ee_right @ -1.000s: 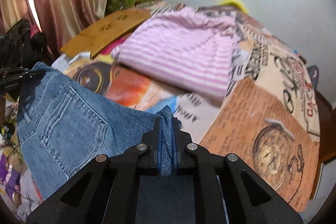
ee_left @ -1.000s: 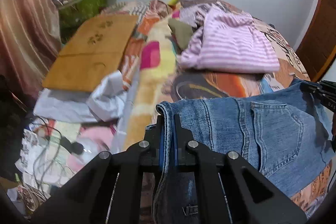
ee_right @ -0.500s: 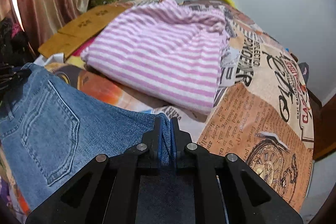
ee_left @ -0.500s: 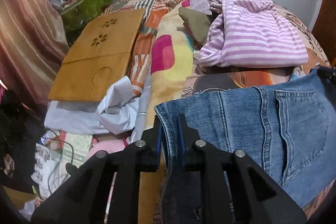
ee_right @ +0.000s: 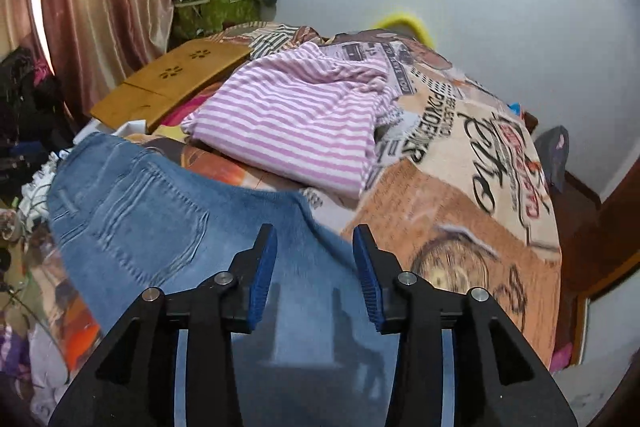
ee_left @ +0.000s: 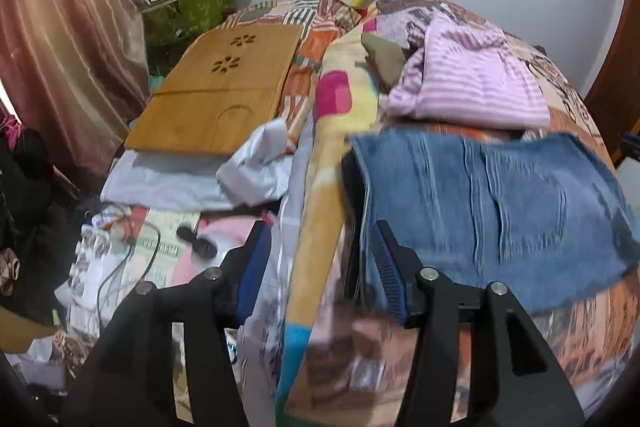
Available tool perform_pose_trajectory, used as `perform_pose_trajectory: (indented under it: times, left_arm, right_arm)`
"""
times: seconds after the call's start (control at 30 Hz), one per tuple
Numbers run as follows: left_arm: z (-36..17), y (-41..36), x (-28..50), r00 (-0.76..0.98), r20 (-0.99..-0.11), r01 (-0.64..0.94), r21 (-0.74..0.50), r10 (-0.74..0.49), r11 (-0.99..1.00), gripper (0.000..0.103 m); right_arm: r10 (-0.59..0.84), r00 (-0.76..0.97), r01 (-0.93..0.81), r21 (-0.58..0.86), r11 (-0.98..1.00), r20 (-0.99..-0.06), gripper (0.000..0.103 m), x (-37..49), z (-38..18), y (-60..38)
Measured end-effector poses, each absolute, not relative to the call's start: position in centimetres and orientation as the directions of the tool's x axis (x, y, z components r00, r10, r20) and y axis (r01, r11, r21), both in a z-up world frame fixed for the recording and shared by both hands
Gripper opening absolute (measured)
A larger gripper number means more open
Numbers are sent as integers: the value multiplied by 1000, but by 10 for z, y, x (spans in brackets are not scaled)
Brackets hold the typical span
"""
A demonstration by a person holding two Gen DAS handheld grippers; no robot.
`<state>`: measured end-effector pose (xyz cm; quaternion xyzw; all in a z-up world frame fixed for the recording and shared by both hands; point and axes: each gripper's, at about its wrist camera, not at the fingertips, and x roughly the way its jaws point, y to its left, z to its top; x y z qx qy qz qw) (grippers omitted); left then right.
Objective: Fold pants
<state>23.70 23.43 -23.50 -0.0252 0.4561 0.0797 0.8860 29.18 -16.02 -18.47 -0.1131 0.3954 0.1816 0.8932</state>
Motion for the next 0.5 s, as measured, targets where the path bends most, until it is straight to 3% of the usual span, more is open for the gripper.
perform_pose_trajectory:
  times: [0.43,0.5]
  left_arm:
    - [-286,205,219,535,-844,-106,-26,35,994,53]
    - [-286,195,226,560,-827,-83,5,51,997,47]
  right_arm:
    - [201,575,-265,51,963,-793,40,232,-219,-217]
    - [198,565,-236,73,969,-801,41,224,-226,-224]
